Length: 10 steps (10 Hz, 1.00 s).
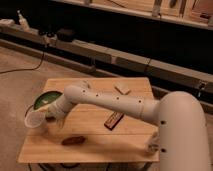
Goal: Place the ceramic cup in the ceramic bowl
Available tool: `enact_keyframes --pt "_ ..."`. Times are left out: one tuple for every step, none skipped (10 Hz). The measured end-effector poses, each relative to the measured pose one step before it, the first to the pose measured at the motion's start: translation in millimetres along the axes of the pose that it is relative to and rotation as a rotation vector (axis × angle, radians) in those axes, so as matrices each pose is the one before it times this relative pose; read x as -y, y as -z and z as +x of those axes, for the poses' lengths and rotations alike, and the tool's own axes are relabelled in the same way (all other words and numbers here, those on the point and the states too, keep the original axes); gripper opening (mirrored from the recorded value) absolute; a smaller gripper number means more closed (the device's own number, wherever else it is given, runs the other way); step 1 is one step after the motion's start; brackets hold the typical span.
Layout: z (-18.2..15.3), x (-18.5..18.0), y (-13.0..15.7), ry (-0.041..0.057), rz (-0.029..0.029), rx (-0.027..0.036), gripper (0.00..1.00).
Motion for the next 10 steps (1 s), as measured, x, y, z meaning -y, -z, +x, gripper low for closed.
enact_keyframes --pt "-2.04 -0.15 -3.25 0.01146 -0.00486 0.00256 0.80" --pt "-1.87 0.12 -3.59 0.01004 -0.00708 0.00263 0.80" --pt "-0.58 -0.79 -2.77 0.00492 -0.00651 0.00111 0.80" --pt "0.49 -0.30 -1.95 0.00077 -0.00353 0.00054 0.80" --pt "0.84 -0.49 -1.24 -0.00026 -0.00302 -0.00018 0.80" --pt "0.09 0.39 -1.82 -0.00004 -0.00252 0.00187 0.80" --pt "0.18 0.73 -1.92 -0.00091 0.00010 0.00226 0.80" --pt "1.55 0.23 -1.84 -0.00250 0.00368 0.00004 0.80" --pt "2.27 -0.15 -2.13 -0.01063 0.00847 0.00085 0.80" --pt "1.33 -0.22 -1.75 -0.00662 0.00616 0.00136 0.80"
